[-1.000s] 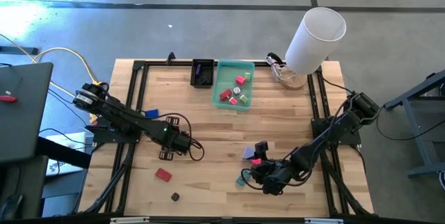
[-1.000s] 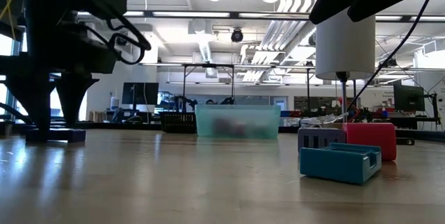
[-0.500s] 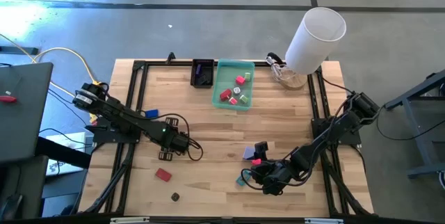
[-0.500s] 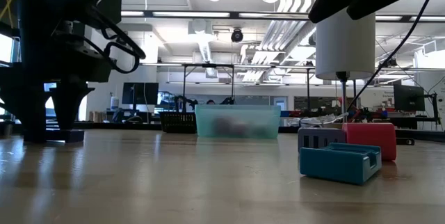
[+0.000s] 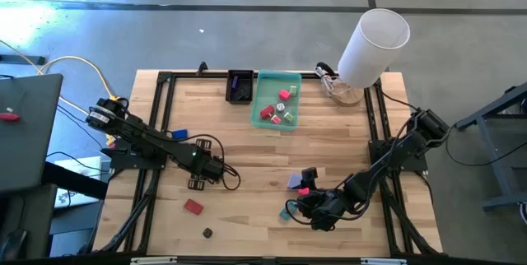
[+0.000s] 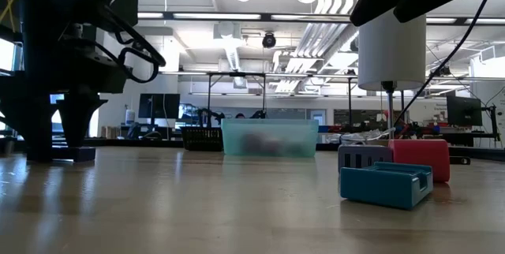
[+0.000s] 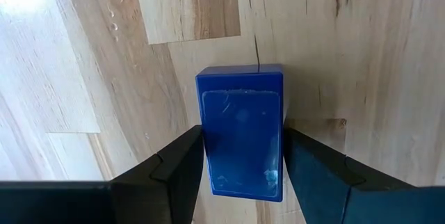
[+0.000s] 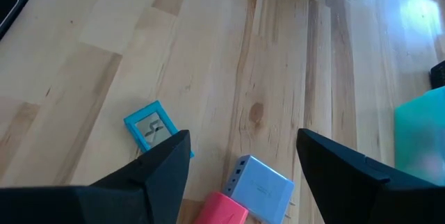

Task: Pick & Place Office items
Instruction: Put the purple digital clock into the black bin

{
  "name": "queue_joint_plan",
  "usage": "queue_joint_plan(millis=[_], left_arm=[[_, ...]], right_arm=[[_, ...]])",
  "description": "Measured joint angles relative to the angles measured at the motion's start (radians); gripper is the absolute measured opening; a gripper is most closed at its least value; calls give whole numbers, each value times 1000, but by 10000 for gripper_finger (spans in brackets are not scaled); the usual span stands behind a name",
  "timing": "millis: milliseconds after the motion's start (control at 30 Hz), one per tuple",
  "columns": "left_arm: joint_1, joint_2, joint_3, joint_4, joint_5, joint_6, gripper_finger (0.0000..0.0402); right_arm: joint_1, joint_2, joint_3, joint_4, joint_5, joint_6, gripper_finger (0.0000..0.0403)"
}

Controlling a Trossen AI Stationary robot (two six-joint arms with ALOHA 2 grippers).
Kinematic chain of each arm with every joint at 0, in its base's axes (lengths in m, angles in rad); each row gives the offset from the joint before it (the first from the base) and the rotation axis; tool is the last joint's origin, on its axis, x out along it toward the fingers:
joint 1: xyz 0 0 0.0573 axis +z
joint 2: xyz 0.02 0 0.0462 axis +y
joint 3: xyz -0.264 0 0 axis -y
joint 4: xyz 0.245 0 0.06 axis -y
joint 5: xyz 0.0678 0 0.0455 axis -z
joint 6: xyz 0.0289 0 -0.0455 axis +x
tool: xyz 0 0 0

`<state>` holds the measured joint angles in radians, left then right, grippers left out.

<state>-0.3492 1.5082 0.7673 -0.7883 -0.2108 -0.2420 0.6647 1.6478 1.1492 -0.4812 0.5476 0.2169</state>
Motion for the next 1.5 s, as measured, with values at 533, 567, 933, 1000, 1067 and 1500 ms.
queue_joint_plan(millis=[533,567,933,1000,1067,1500], left_arm=[[0,-2,-49,28,3,-69,193],[0,-2,-49,29,3,-67,193],[0,-1,-51,45,3,-135,193],[0,0,-51,45,3,-153,193],[0,0,-51,45,3,-156,193],[0,0,-51,47,14,-159,140]], right_arm=[[0,0,0,0,0,0,252],[0,0,0,0,0,0,252],[0,0,0,0,1,0,252],[0,0,0,0,1,0,252],[0,0,0,0,0,0,252],[0,0,0,0,-1,0,252]])
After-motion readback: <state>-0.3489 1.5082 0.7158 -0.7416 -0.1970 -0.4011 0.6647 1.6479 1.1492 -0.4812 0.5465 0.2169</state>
